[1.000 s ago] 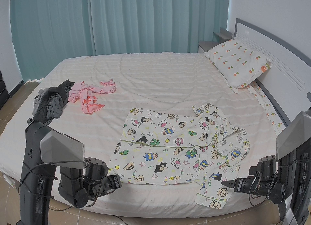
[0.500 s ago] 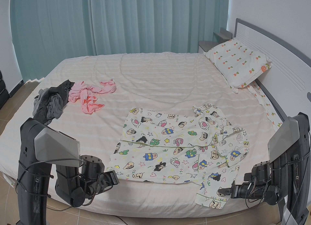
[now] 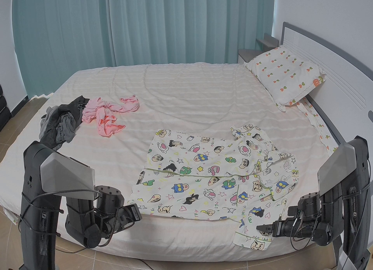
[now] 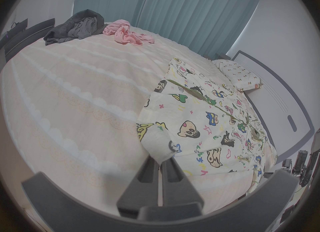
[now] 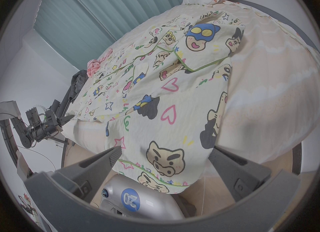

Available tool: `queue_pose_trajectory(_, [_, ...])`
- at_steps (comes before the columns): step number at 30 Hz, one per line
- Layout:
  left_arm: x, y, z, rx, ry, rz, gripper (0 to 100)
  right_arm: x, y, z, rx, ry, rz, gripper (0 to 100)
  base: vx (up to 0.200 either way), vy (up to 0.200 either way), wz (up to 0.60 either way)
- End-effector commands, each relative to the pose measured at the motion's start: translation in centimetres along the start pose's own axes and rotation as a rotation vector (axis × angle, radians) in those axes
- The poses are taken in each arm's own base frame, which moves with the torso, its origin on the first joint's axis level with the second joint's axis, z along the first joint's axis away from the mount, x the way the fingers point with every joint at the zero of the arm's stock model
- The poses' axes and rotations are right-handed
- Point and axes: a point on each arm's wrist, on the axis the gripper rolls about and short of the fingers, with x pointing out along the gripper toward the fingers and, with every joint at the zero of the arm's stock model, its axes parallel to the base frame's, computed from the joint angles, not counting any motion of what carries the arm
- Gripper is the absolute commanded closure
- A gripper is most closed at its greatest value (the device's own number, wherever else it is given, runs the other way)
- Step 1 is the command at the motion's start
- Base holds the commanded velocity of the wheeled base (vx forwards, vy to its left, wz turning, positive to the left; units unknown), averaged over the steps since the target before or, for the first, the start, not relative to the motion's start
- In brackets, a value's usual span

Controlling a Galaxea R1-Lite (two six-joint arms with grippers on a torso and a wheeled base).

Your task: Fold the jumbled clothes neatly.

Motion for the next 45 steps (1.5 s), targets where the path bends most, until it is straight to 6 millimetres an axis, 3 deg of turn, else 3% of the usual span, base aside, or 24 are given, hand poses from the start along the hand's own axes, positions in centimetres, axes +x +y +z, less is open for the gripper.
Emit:
queue_pose_trajectory(1, [0.0,0.0,0.0,0.0,-0.001,-0.001,100,0.1,0.2,0.0,-0.019,-0.001,0.006,100,0.0,0.0,0.0])
queue_pose_trajectory(14, [-0.4,0.0,-0.6,0.012,0.023,0.007,100,-0.4,-0.4,-0.4,-0.019,0.015,-0.018,100,0.0,0.0,0.0])
queue_pose_trajectory(19, [-1.1,-0.2,-1.3,0.039,0.051,0.006,100,-2.6,-1.6,-0.7,0.051,0.049,0.02,100,0.0,0.0,0.0])
queue_pose_trajectory(26, [-1.9,0.2,-1.9,0.114,0.084,0.02,100,-3.4,-2.3,0.1,0.085,0.02,0.067,100,0.0,0.0,0.0])
queue_pose_trajectory(38, [-3.1,0.6,-3.1,0.183,0.144,0.039,100,-4.7,-3.3,-0.4,0.023,0.096,0.019,100,0.0,0.0,0.0])
queue_pose_trajectory(45, [-3.0,0.6,-3.0,0.194,0.14,0.037,100,-5.4,-2.8,-0.3,-0.011,0.119,0.057,100,0.0,0.0,0.0])
